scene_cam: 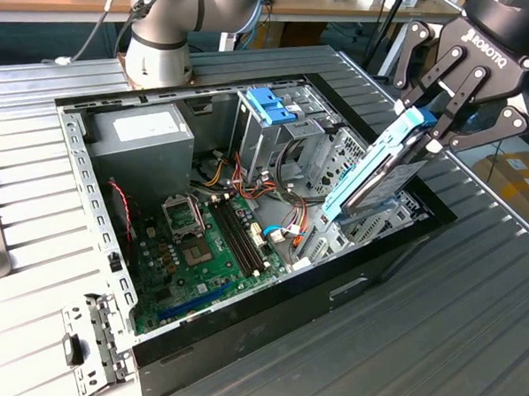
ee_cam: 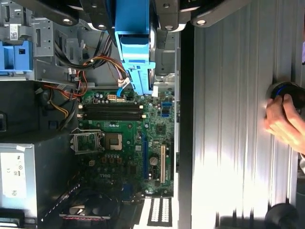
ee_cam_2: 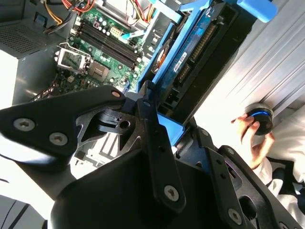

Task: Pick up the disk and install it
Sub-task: 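Insert the disk into the insertion slot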

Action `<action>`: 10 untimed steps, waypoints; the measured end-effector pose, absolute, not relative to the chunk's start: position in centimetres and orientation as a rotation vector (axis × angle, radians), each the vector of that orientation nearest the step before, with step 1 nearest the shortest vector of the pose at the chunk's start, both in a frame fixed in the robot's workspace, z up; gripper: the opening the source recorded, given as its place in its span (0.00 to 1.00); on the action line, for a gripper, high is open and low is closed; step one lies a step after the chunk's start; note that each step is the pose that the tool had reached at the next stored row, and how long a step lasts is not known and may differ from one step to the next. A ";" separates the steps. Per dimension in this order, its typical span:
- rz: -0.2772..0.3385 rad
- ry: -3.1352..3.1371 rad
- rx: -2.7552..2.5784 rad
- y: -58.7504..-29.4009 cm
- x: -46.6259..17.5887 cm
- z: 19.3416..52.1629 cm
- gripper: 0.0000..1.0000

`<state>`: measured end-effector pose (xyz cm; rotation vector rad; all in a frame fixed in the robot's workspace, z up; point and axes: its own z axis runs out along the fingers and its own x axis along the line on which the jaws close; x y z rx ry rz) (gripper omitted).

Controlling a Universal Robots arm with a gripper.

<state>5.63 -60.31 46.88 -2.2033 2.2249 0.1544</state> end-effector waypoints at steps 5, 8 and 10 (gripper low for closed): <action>0.154 2.226 -2.202 -60.2 5.5 46.9 0.37; 0.099 2.202 -2.182 -60.2 5.5 46.9 0.37; 0.069 2.187 -2.169 -60.2 5.5 46.8 0.37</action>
